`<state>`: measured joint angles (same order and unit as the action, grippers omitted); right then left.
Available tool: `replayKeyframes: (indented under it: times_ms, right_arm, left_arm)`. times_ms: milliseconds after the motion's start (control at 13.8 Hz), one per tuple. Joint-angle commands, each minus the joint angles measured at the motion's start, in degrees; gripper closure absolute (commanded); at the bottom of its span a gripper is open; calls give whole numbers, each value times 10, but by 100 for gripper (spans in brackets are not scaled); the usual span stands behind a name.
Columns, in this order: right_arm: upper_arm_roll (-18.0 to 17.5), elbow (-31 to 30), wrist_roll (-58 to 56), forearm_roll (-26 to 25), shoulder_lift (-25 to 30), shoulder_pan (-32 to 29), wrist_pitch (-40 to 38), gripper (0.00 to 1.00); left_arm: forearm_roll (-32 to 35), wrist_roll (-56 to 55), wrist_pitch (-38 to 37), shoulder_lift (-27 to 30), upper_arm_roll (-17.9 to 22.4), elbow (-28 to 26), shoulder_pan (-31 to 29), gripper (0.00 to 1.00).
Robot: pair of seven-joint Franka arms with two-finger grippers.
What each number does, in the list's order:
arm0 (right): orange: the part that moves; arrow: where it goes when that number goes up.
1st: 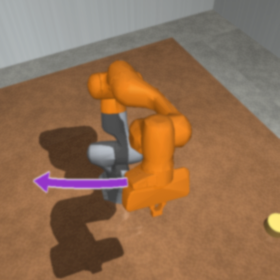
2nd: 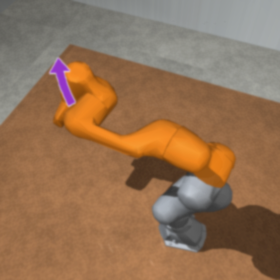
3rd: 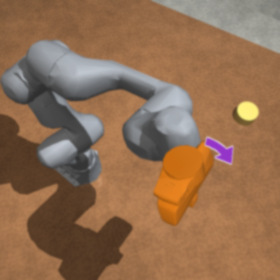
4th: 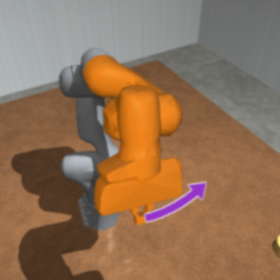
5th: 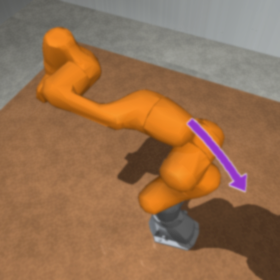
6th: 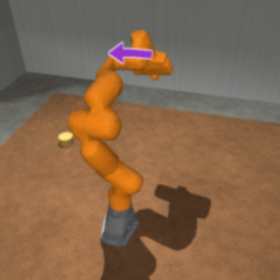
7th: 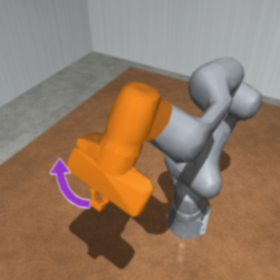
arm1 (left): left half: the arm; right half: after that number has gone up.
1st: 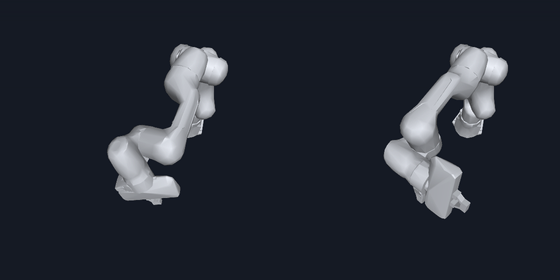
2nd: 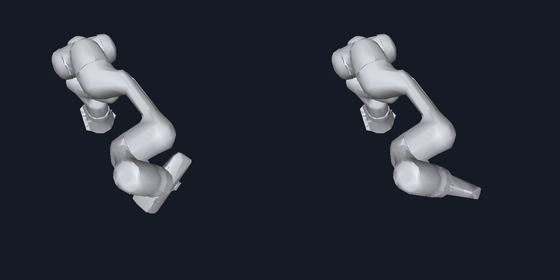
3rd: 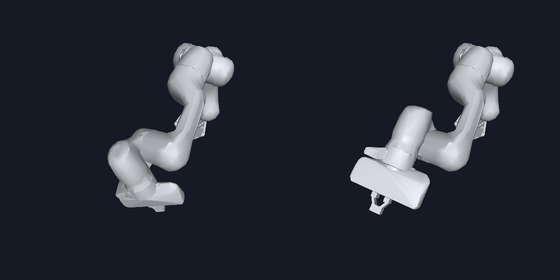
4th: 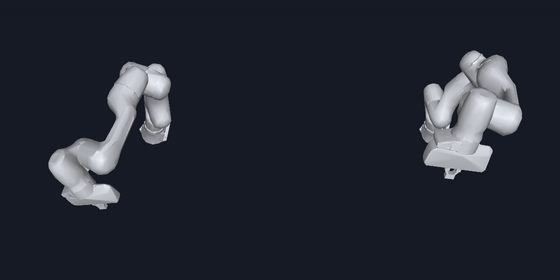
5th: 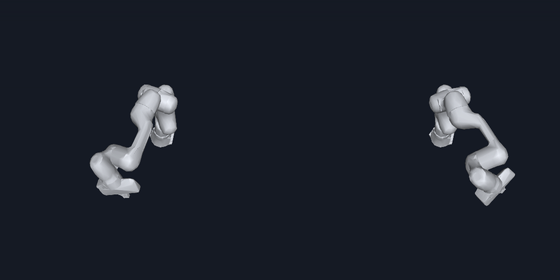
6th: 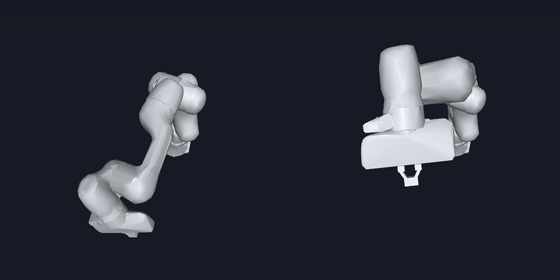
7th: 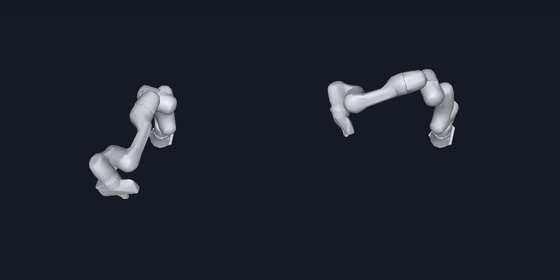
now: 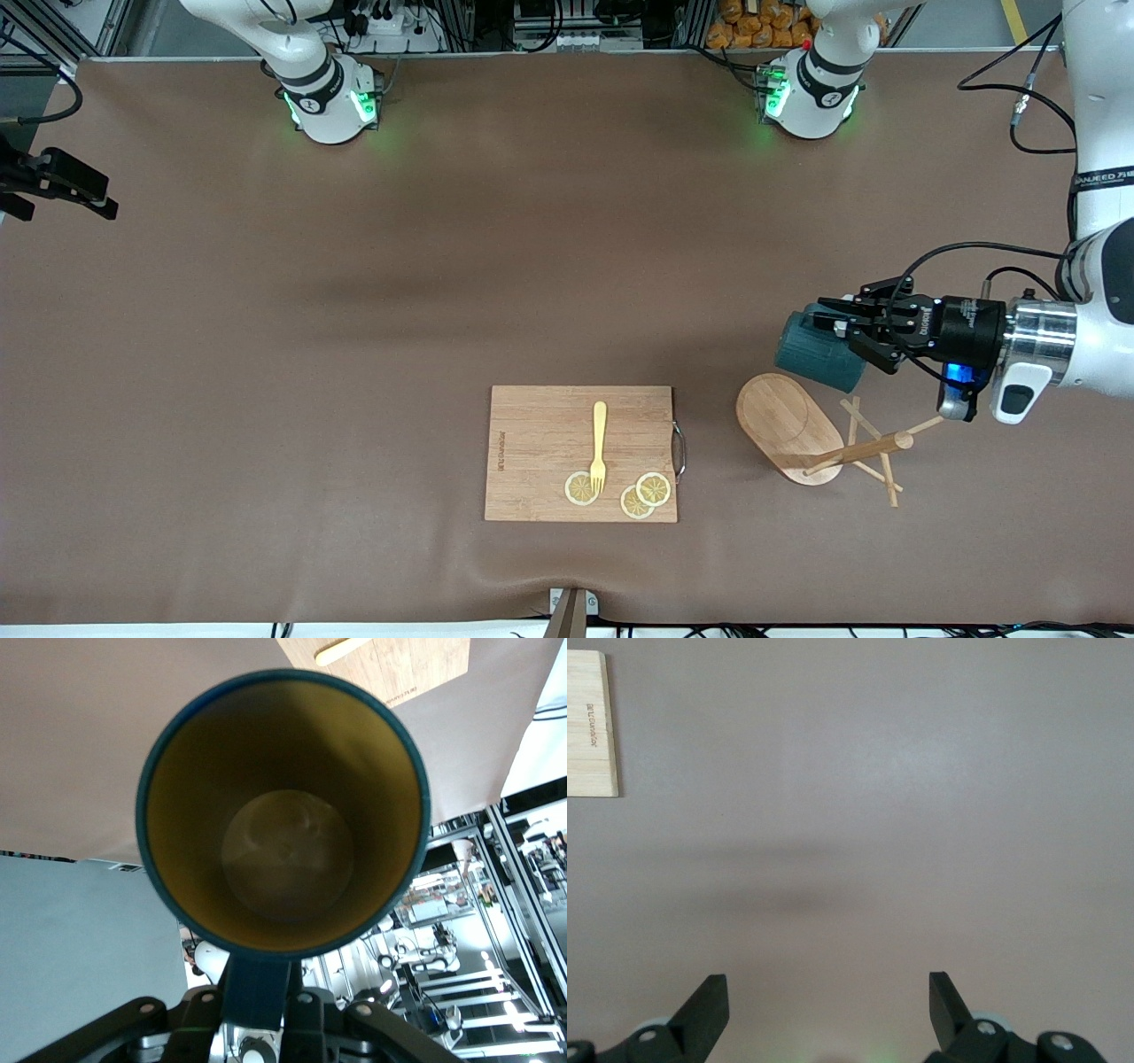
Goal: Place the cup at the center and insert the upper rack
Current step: 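Slide the mug's opening onto a mug-tree peg with the left gripper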
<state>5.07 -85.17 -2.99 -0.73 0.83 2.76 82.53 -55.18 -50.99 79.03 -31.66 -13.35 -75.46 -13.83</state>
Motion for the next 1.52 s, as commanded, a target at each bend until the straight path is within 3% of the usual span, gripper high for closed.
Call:
replayKeyframes:
  times_ms: [0, 435, 1450]
  right_arm:
    - [2, 9, 7, -1, -1, -2, 1, 0]
    - [2, 11, 7, -5, -7, 4, 3, 0]
    - [1, 30, 4, -2, -7, 4, 18, 0]
  left_arm:
    - [-41, 19, -19, -17, -5, 0, -23, 100]
    - [-75, 44, -42, -49, -5, 1, -49, 100]
    - [-99, 64, -41, -73, -6, 1, -37, 100]
